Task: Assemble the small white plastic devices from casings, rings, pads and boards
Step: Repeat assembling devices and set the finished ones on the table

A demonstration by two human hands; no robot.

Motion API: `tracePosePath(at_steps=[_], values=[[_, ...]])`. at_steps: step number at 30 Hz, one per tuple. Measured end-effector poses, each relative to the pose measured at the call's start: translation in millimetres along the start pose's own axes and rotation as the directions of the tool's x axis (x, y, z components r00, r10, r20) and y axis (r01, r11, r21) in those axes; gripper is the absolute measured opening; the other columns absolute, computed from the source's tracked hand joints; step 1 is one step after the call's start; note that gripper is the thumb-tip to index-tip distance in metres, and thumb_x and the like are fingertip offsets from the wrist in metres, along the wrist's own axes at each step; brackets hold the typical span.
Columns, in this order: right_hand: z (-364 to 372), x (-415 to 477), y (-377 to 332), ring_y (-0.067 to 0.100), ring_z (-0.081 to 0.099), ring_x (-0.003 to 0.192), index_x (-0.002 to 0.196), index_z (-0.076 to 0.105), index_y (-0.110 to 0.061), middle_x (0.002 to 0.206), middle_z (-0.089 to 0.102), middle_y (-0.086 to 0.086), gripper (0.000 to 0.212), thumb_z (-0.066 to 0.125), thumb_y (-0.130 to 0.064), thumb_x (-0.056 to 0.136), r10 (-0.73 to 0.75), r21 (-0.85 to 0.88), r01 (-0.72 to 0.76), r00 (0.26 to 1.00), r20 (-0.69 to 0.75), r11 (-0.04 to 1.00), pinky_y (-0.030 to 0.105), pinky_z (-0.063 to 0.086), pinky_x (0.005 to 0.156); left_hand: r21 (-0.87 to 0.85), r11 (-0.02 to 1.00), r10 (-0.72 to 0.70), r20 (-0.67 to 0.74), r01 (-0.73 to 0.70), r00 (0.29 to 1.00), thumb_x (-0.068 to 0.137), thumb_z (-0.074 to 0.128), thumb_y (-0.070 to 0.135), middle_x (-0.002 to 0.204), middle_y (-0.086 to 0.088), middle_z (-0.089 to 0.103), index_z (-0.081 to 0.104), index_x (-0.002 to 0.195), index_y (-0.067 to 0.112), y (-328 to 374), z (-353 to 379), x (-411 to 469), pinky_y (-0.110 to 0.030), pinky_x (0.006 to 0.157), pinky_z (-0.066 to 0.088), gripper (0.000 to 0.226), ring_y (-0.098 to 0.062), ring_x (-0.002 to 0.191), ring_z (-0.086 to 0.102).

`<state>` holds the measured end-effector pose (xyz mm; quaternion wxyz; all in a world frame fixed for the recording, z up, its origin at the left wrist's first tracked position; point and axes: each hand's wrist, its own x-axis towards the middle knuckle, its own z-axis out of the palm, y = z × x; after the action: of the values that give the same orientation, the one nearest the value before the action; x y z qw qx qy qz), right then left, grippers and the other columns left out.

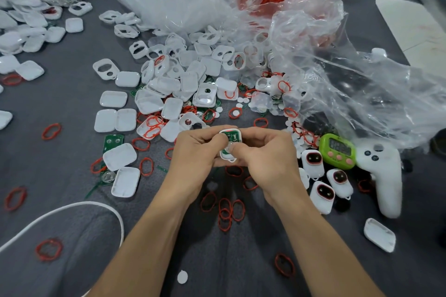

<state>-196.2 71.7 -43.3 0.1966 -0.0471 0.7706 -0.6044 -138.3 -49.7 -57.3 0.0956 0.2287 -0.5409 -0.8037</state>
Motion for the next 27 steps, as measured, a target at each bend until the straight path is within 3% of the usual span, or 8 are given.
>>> tracePosePath(at_steps=[5, 10, 15, 22, 27], values=[[-2.0, -1.4, -2.0, 0.02, 0.078, 0.09, 0.099, 0.082, -0.022, 0.091, 0.081, -0.002, 0.025, 0.074, -0.009, 0.079, -0.042, 0.02, 0.04, 0.996, 0.073, 0.999, 0.05, 0.062, 0.087, -0.004, 1.0, -0.002, -0.027, 0.001, 1.0, 0.097, 0.055, -0.003, 0.092, -0.018, 0.078, 0.082, 0.096, 0.012, 0.6, 1.2, 0.3, -0.03, 0.064, 0.062, 0.031, -0.026, 0.081, 0.076], [-5.6, -5.9, -2.6, 0.011, 0.075, 0.1, 0.109, 0.079, -0.022, 0.101, 0.08, -0.008, 0.039, 0.076, 0.001, 0.077, -0.123, -0.023, 0.125, 0.989, 0.087, 0.992, 0.045, 0.06, 0.094, -0.028, 0.999, -0.019, -0.079, 0.017, 0.997, 0.098, 0.052, -0.002, 0.087, -0.016, 0.078, 0.083, 0.086, 0.019, 3.9, 2.6, 2.1, -0.027, 0.06, 0.06, 0.04, -0.02, 0.076, 0.076], [-2.7, -8.7, -2.4, 0.006, 0.075, 0.095, 0.105, 0.08, -0.023, 0.096, 0.08, -0.011, 0.042, 0.07, 0.008, 0.078, -0.135, -0.031, 0.136, 0.99, 0.029, 0.99, 0.042, 0.062, 0.09, -0.05, 0.999, -0.02, -0.05, 0.018, 0.999, 0.097, 0.051, -0.002, 0.085, -0.012, 0.078, 0.083, 0.085, 0.021, 3.2, 2.2, 1.3, -0.026, 0.06, 0.06, 0.041, -0.016, 0.074, 0.075], [-0.3, -8.2, -2.2, 0.013, 0.077, 0.095, 0.106, 0.081, -0.022, 0.098, 0.08, -0.008, 0.038, 0.065, 0.005, 0.084, -0.125, -0.011, 0.125, 0.992, 0.027, 0.992, 0.043, 0.063, 0.086, -0.032, 0.999, 0.024, -0.036, -0.025, 0.999, 0.079, 0.068, 0.007, 0.082, -0.007, 0.077, 0.082, 0.089, 0.022, -1.0, -0.2, 2.2, -0.031, 0.065, 0.062, 0.023, -0.018, 0.076, 0.075], [3.4, -9.1, 1.1, 0.018, 0.078, 0.088, 0.105, 0.082, -0.025, 0.096, 0.081, -0.006, 0.04, 0.061, 0.004, 0.09, -0.147, 0.005, 0.146, 0.989, 0.014, 0.989, 0.041, 0.065, 0.077, -0.035, 0.999, 0.034, -0.056, -0.036, 0.998, 0.086, 0.069, -0.001, 0.083, -0.007, 0.077, 0.081, 0.088, 0.019, -3.1, -0.4, 1.7, -0.035, 0.064, 0.063, 0.023, -0.022, 0.077, 0.075]])
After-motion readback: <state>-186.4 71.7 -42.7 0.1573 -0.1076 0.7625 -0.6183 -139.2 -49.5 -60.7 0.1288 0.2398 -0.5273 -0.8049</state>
